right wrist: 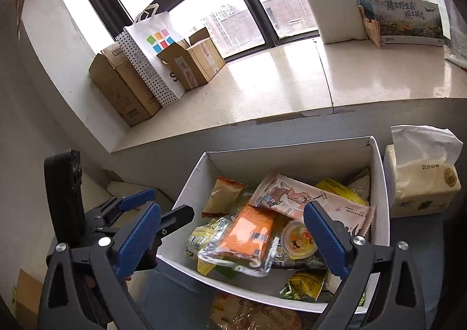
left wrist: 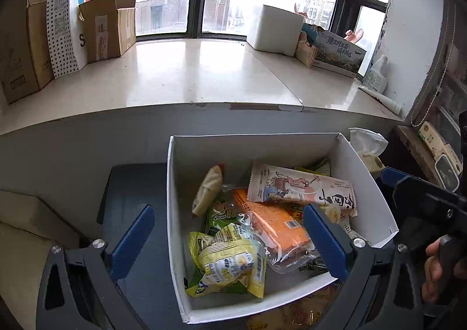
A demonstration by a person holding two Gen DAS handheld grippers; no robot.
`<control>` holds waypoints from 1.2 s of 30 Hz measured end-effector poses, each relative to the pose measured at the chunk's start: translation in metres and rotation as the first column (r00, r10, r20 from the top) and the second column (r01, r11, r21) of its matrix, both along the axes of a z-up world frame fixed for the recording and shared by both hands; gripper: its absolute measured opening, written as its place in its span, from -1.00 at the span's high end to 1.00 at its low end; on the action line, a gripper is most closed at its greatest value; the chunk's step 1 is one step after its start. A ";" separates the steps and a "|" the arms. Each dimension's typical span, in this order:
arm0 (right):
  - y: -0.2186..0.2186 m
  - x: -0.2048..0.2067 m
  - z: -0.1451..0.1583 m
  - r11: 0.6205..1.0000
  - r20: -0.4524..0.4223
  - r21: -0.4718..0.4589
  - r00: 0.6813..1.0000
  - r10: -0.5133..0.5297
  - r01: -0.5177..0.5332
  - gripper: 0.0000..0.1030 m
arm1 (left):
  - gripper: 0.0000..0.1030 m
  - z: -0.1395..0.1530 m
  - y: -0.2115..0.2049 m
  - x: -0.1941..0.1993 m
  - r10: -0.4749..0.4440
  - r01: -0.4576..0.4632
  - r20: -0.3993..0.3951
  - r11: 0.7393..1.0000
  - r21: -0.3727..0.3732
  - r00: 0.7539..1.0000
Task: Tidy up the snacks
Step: 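Drop the jelly cup and cake packet into the box, opening both tools, then grasp a round flatbread pack with the right tool while the left tool grasps the other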
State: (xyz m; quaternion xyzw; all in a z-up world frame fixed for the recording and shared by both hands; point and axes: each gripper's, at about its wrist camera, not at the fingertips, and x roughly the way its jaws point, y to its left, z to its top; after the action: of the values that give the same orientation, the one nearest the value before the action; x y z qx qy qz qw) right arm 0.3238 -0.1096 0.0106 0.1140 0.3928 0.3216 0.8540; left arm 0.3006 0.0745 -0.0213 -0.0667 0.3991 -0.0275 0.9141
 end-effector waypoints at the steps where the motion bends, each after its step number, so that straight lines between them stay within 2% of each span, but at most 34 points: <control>1: 0.000 0.000 0.000 1.000 0.002 -0.004 1.000 0.001 -0.001 -0.96 | -1.00 -0.003 0.001 -0.001 0.003 -0.003 -0.002 1.000 0.003 1.000; 4: -0.002 -0.003 -0.002 1.000 0.013 -0.026 1.000 -0.005 0.005 -0.96 | -1.00 -0.008 0.004 -0.004 0.013 -0.013 -0.011 1.000 -0.006 1.000; 7: -0.007 -0.008 -0.001 1.000 0.013 -0.007 1.000 0.004 -0.004 -0.96 | -1.00 -0.007 0.003 -0.008 0.009 -0.009 0.003 1.000 -0.017 1.000; 14: -0.022 -0.016 0.007 1.000 0.037 0.006 0.999 0.001 -0.001 -1.00 | -1.00 0.005 -0.013 -0.020 -0.015 0.015 0.025 0.999 0.031 1.000; 20: -0.039 -0.037 0.007 1.000 0.053 -0.014 0.999 0.001 0.000 -1.00 | -1.00 0.010 -0.029 -0.056 -0.061 0.058 0.043 0.996 0.067 0.997; 22: -0.046 -0.047 0.005 0.999 0.072 -0.042 0.997 -0.008 0.011 -1.00 | -1.00 0.010 -0.033 -0.071 -0.046 0.041 0.050 0.995 0.091 0.998; 25: -0.058 -0.069 0.001 0.998 0.098 -0.067 0.995 0.009 -0.002 -1.00 | -1.00 0.009 -0.036 -0.100 -0.045 0.040 0.070 0.997 0.068 0.997; 29: -0.069 -0.112 -0.009 0.990 0.179 -0.138 0.983 0.043 -0.019 -1.00 | -1.00 0.005 -0.040 -0.144 -0.059 0.056 0.088 0.998 0.034 0.994; 34: -0.072 -0.158 -0.040 0.975 0.205 -0.217 0.974 0.101 -0.055 -1.00 | -1.00 -0.007 -0.042 -0.194 -0.074 0.078 0.068 0.995 -0.066 0.995; 36: -0.068 -0.171 -0.059 0.967 0.196 -0.243 0.972 0.133 -0.083 -1.00 | -1.00 -0.012 -0.045 -0.210 -0.058 0.063 0.072 0.996 -0.062 0.996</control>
State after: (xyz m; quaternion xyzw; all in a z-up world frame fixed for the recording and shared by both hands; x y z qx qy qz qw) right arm 0.1532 -0.1771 -0.0480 -0.0432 0.3408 0.3299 0.8793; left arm 0.0902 0.0299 -0.0328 -0.0831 0.3674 -0.0703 0.9237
